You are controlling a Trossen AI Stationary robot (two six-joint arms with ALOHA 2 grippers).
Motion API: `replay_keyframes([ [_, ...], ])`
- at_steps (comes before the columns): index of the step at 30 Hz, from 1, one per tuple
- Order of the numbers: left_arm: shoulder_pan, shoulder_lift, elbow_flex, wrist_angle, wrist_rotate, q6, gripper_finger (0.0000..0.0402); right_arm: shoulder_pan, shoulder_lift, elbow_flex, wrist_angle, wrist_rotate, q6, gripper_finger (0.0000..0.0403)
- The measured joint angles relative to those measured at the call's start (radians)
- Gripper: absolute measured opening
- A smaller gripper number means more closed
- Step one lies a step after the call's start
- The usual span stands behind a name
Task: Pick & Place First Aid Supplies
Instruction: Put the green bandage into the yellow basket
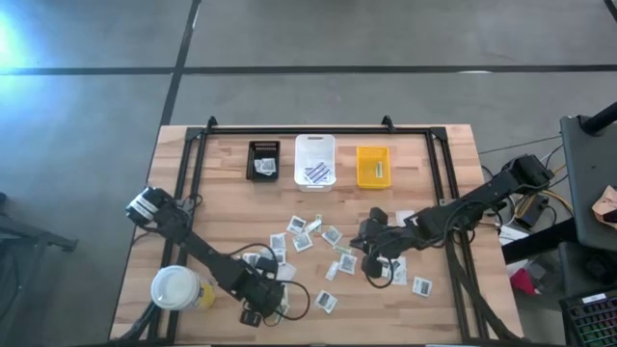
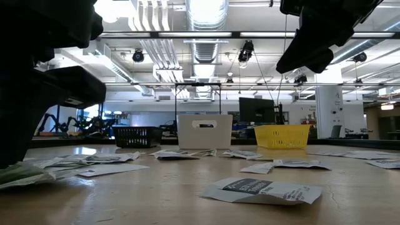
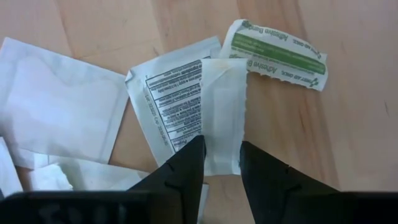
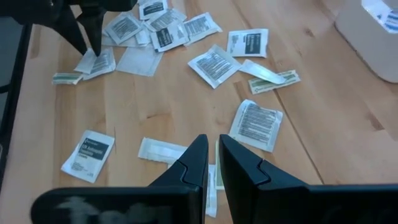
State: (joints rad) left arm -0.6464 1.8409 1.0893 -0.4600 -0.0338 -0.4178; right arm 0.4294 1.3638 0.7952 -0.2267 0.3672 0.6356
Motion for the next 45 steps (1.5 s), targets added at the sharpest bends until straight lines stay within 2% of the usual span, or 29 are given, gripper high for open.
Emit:
replay_keyframes([
  [18,0.0,-0.024,-0.005,-0.015,-0.006,0.007,0.0008,0.0,0.0,0.0,0.0,0.003,0.004,0.0038],
  [31,0.009,-0.115,-0.009,-0.03,-0.016,0.074,0.0,0.007,0.0,0.0,0.001,0.001,0.004,0.0038],
  [37,0.042,-0.135,-0.009,-0.023,-0.139,0.095,0.0,0.053,0.005,-0.012,0.093,0.0,-0.044,0.0038],
  [45,0.104,-0.14,-0.007,0.044,-0.449,0.157,0.0,0.08,0.113,-0.014,0.304,0.002,-0.142,0.0038],
])
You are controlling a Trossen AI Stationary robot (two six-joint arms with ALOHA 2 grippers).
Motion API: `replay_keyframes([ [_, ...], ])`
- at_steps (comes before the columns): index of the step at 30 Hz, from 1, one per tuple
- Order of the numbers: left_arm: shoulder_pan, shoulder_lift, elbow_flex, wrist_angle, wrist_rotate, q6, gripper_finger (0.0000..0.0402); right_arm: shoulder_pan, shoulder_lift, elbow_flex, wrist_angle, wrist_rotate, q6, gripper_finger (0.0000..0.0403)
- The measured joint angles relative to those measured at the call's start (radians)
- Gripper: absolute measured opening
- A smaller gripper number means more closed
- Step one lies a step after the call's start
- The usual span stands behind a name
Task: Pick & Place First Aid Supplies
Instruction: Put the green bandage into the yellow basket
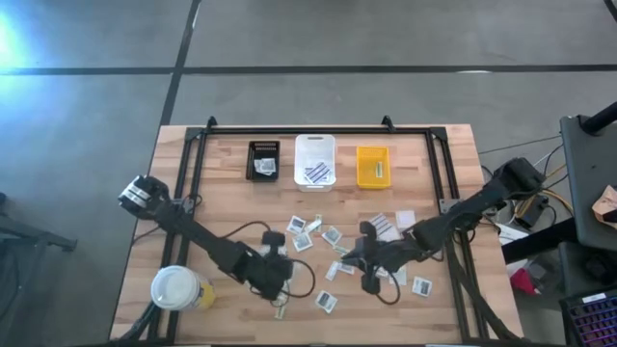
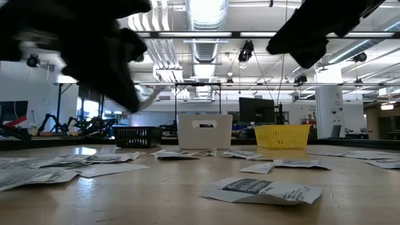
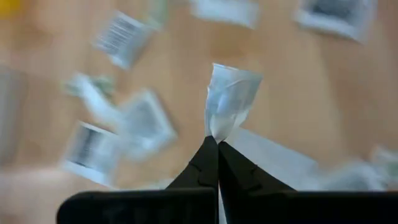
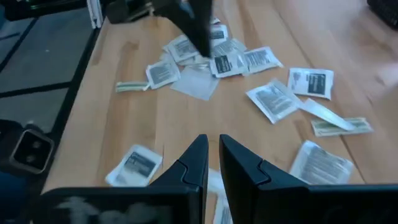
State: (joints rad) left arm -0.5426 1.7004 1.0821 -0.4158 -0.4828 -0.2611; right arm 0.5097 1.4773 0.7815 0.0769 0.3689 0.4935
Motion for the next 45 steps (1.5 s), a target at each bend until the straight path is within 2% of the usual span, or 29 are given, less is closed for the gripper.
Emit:
replay_keyframes([
  [9,0.048,0.0,0.002,0.082,-0.311,0.024,0.0,-0.015,0.094,0.0,0.098,0.186,-0.019,0.0046],
  [19,0.093,0.001,0.002,0.197,-0.48,0.07,0.0,-0.067,0.089,0.0,0.204,0.344,-0.143,0.0121],
  [25,0.119,0.001,0.002,0.312,-0.499,0.173,0.0,-0.117,0.089,0.0,0.253,0.327,-0.201,0.0154],
  [30,0.142,0.002,0.002,0.363,-0.503,0.241,0.0,-0.142,0.089,0.0,0.288,0.311,-0.219,0.0164],
  [45,0.169,0.002,0.002,0.411,-0.503,0.312,0.0,-0.178,0.089,0.029,0.335,0.308,-0.254,0.0135],
])
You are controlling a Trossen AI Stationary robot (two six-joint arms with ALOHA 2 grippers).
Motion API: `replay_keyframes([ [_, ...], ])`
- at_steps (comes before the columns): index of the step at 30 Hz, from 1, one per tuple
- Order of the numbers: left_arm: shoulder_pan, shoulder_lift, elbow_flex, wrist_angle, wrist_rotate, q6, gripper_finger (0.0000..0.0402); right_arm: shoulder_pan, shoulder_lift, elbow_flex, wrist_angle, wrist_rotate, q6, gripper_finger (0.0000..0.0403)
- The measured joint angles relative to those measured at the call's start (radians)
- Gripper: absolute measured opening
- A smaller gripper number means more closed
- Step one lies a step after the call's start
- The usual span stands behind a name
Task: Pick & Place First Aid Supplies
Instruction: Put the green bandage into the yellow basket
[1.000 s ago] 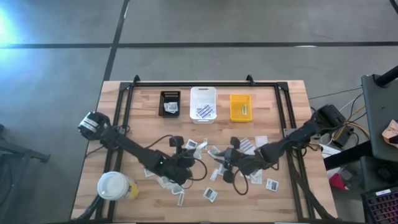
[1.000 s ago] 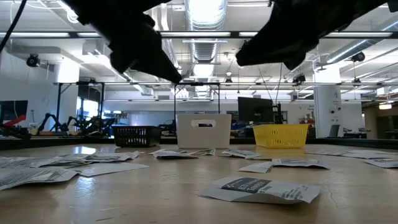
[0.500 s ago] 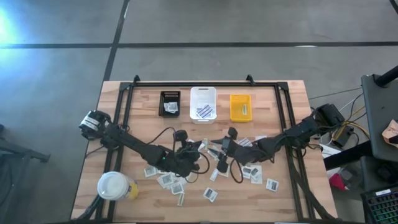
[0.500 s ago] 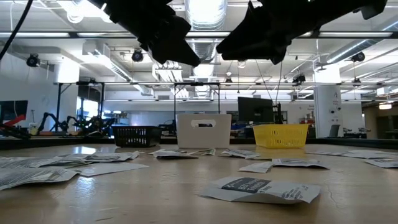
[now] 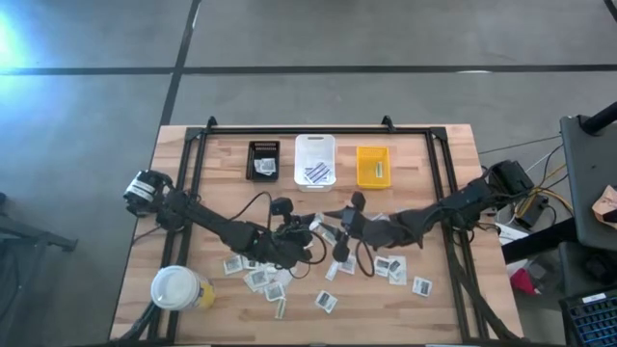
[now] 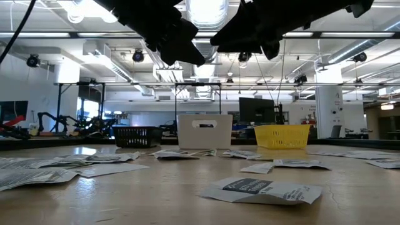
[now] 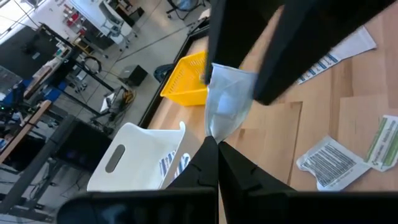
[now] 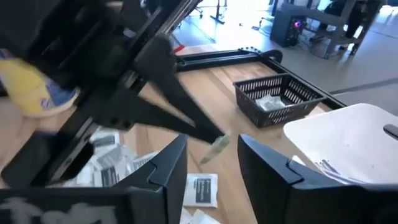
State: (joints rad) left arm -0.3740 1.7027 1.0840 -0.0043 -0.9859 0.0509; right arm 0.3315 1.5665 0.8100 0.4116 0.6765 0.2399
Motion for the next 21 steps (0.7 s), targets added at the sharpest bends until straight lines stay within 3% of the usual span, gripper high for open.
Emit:
replay_keyframes([
  [7,0.0,0.0,0.0,0.012,-0.001,0.021,0.0,-0.028,0.0,0.0,-0.017,-0.009,0.085,0.0098],
  [16,0.0,0.0,0.0,0.031,-0.002,0.06,0.0,-0.031,0.0,-0.003,-0.015,-0.051,0.101,0.0019],
  [21,0.0,0.0,0.0,0.031,-0.001,0.064,0.0,-0.031,0.0,-0.003,-0.015,-0.052,0.105,0.0008],
])
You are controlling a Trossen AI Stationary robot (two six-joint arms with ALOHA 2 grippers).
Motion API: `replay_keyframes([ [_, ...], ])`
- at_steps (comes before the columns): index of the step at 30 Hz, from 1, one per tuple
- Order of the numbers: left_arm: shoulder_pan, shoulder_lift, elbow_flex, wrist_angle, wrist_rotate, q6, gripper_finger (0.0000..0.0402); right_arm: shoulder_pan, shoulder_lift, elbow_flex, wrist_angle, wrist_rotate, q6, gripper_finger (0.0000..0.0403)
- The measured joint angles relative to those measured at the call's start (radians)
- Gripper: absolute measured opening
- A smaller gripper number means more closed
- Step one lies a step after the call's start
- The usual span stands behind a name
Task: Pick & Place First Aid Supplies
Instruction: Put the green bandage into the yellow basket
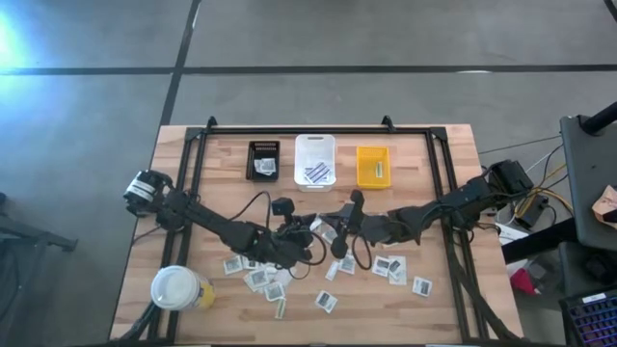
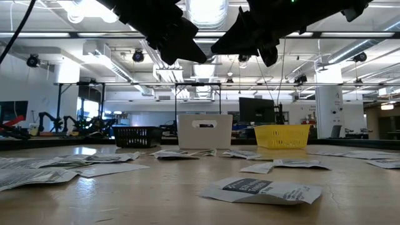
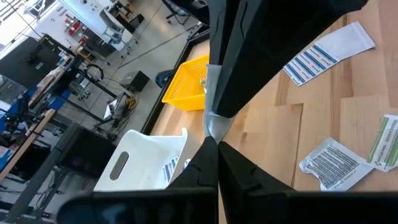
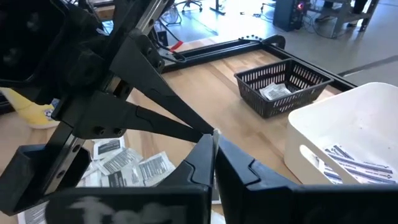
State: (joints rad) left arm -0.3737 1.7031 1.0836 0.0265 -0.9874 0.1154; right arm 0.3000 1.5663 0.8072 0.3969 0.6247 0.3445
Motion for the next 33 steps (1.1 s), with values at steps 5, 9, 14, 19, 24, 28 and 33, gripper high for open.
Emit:
replay_keyframes([
  [5,0.002,0.0,0.0,-0.002,0.005,0.01,0.0,0.0,0.0,0.0,-0.004,0.001,0.0,0.0008],
  [9,0.002,0.0,0.0,-0.005,0.05,0.045,0.0017,0.001,0.0,-0.001,-0.041,0.003,0.009,0.0008],
  [14,0.002,0.001,0.0,-0.005,0.059,0.046,0.0075,0.0,0.0,-0.001,-0.116,0.044,0.035,0.0008],
  [19,0.002,-0.007,0.0,-0.046,0.05,-0.007,0.0137,-0.005,-0.008,-0.002,-0.211,0.088,0.042,0.0008],
  [24,0.008,-0.052,0.0,-0.144,0.046,-0.111,0.0161,-0.023,-0.029,0.0,-0.335,0.138,0.042,0.0008],
  [28,0.008,-0.097,0.0,-0.255,0.046,-0.177,0.0159,-0.047,-0.064,0.001,-0.424,0.168,0.04,0.0008],
  [33,0.015,-0.142,0.0,-0.397,0.046,-0.273,0.0159,-0.09,-0.117,0.0,-0.55,0.215,0.028,0.0008],
])
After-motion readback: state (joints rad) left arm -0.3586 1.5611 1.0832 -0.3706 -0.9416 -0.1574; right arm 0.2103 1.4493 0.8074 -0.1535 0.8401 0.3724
